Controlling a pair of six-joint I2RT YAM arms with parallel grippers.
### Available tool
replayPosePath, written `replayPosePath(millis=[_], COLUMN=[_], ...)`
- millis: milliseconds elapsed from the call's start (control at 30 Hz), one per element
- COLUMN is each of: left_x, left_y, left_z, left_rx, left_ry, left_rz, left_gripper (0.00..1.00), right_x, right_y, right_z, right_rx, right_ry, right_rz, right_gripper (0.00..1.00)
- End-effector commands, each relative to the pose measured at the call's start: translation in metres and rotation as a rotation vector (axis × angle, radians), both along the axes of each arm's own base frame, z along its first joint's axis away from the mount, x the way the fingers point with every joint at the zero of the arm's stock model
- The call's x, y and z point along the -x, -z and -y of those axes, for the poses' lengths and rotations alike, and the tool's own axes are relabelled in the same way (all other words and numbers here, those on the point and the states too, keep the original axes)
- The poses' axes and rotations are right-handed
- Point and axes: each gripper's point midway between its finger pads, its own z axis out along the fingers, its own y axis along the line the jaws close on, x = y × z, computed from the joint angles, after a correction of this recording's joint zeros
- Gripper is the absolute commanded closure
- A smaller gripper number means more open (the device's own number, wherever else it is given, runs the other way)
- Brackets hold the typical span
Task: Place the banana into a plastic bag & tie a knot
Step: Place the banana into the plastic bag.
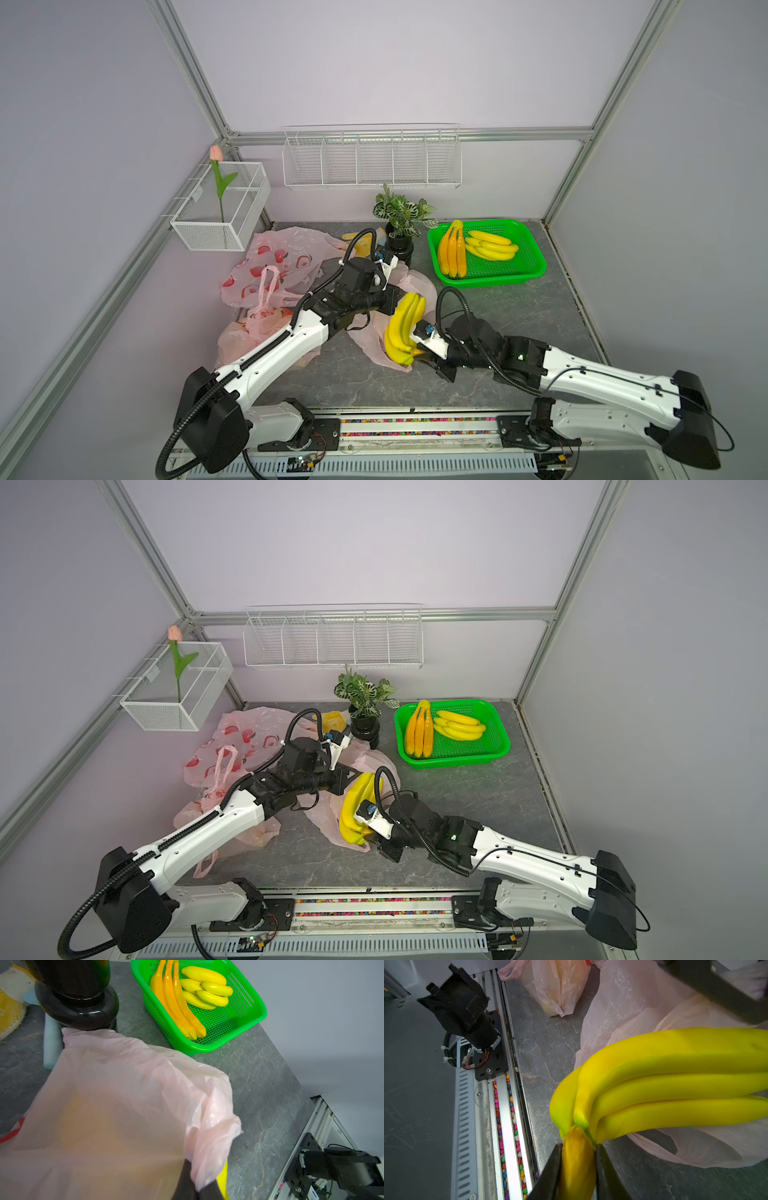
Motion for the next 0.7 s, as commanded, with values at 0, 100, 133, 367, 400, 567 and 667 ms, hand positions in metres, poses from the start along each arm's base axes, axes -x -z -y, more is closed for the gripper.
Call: replayPosePath(millis=[0,100,133,367,400,567,667], left_x=[-0.005,-0.003,-0.004,-0.007,-0.006,0.006,0.015], left_y=[-0.004,-0.009,-0.009,-0.001,0.001,-0.008,-0.017], left_z=[-0.011,-0.007,-0.007,-0.011,-0.01,-0.001,0.004], left_rx=[-0.014,0.004,-0.001,-0.033,-0.033,0.005,0.045], left_ry=[-0.055,-0.026,-0.03,-0.04,-0.036,0.054,0.104], left_rz=[0.049,0.058,0.059,0.053,0.05,0.064,0.076], left_gripper=[1.0,1.0,1.0,1.0,1.0,1.0,1.0], right_x=[0.009,0.012,0.014,0.029,0.031,0.015,-0.005], right_y=[-0.018,-0.011,-0.01,-0.014,-0.017,-0.016,-0.016], right_z=[-0.009,-0.01,-0.012,-0.017,-0.018,-0.012,-0.003], right_rx=[-0.046,-0.024,-0.022,-0.018,-0.02,-0.009,-0.036], right_ry=[-0.062,-0.08,-0.092,-0.158,-0.16,-0.088,-0.025], right_rz=[0.023,0.011,0.004,0.0,0.011,0.065,0.036], right_gripper=[0.93,0.93,0.93,0.93,0.93,0.93,0.93])
